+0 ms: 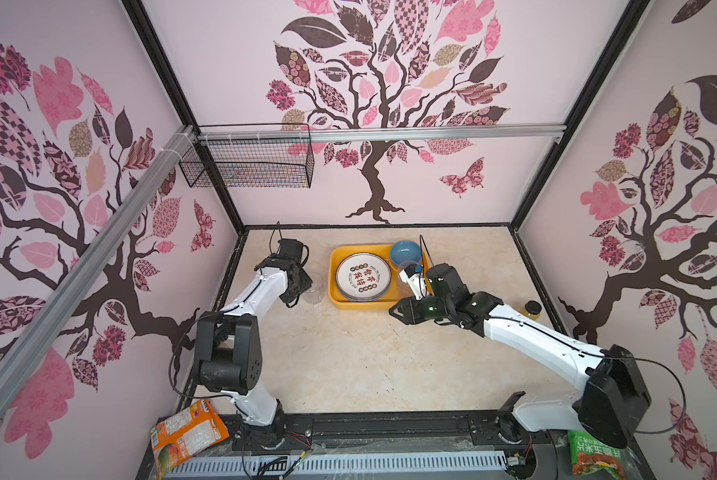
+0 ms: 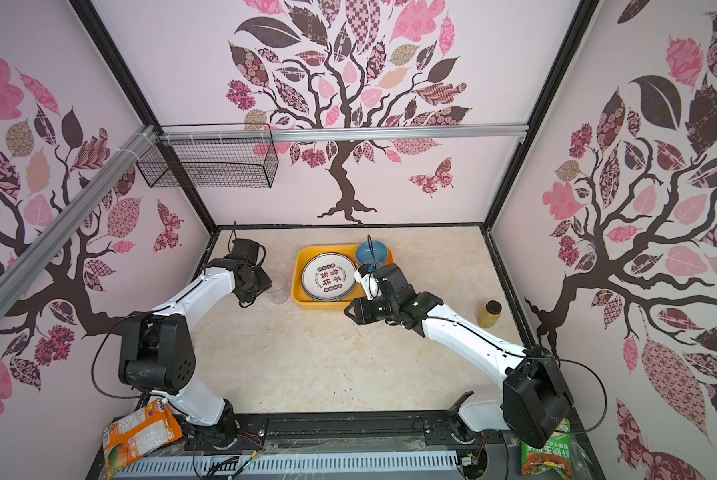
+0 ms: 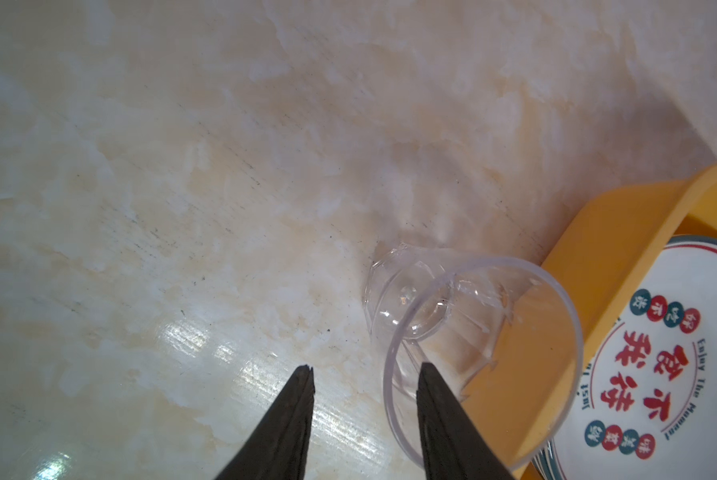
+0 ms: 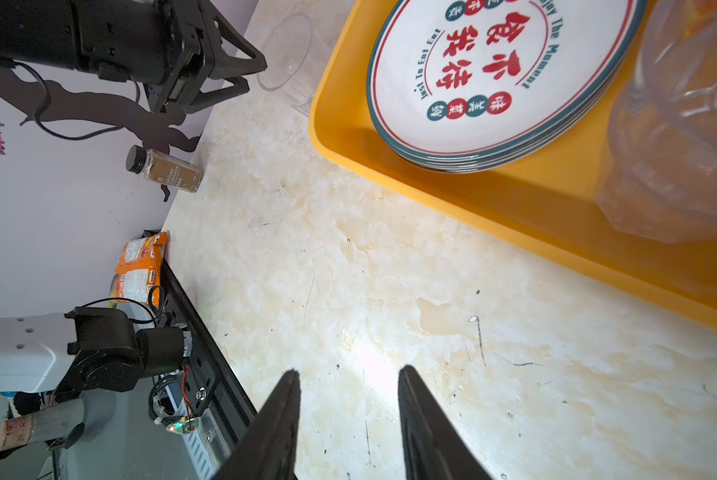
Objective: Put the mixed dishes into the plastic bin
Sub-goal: 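Move the left gripper to the clear cup nearest it while right gripper withdraws, then pinch the clear cup rim with the left gripper and lift it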
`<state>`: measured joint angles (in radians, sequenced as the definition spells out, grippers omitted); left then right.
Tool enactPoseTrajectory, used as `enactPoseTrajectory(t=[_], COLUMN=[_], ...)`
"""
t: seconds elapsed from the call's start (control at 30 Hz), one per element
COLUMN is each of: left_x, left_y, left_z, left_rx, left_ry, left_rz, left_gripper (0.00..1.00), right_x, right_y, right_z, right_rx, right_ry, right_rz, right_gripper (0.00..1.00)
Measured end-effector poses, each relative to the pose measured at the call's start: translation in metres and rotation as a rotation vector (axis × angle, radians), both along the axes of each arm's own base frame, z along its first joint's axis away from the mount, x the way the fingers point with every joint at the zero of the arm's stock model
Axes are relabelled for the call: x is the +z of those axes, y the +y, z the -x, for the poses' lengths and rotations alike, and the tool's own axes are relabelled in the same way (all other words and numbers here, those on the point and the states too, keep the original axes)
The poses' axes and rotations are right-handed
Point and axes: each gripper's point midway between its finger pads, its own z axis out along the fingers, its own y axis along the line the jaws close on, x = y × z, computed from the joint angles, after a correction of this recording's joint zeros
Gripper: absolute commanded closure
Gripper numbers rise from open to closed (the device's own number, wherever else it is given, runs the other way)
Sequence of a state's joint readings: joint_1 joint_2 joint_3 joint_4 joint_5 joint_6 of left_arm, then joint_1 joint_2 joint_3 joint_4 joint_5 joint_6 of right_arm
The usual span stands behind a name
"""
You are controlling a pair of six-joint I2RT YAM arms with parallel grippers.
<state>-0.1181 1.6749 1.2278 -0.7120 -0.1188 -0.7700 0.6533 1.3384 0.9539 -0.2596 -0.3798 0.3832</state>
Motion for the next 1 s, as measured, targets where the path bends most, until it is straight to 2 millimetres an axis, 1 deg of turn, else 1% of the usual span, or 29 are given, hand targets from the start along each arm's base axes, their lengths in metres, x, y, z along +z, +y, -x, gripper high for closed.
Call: enactPoseTrajectory(t=[0.1, 0.2, 0.3, 0.43, 0.5, 0.7, 0.9, 1.0], left_x=[-0.01, -0.018, -0.021, -0.021, -0.021, -0.021, -0.02, -0.015], left_y=[-0.002, -0.003, -0.005, -0.005, -0.005, -0.005, -0.002, 0.001], left_z=[-0.003, -0.004, -0.005, -0.006, -0.007, -0.006, -0.003, -0.001], left_rx=[0.002, 0.005, 0.006, 0.005, 0.002, 0.0, -0.007, -0.007], left_ry=[0.014, 0.031, 0.033, 0.028, 0.027, 0.032, 0.039, 0.034], left_rz=[0.007, 0.016, 0.024, 0.029, 0.027, 0.021, 0.0, -0.014], left_gripper=[0.62, 0.68, 0.74, 0.8, 0.81, 0.93, 0.98, 0.99], right_x=[-0.006, -0.006, -0.006, -0.006, -0.006, -0.008, -0.004, -0.002], right_y=[-0.002, -0.002, -0.002, -0.003, -0.003, -0.006, -0.009, -0.01], right_z=[0.002, 0.002, 0.001, 0.0, -0.001, -0.002, -0.004, -0.005], right_rx=[-0.002, -0.003, -0.007, -0.014, -0.016, -0.029, -0.046, -0.058], right_ry=[0.012, 0.011, 0.008, 0.005, 0.003, -0.001, -0.013, -0.022], right_rz=[0.008, 0.007, 0.01, 0.015, 0.017, 0.029, 0.033, 0.033], right_gripper=[0.58, 0.58, 0.58, 0.58, 0.58, 0.58, 0.58, 0.57])
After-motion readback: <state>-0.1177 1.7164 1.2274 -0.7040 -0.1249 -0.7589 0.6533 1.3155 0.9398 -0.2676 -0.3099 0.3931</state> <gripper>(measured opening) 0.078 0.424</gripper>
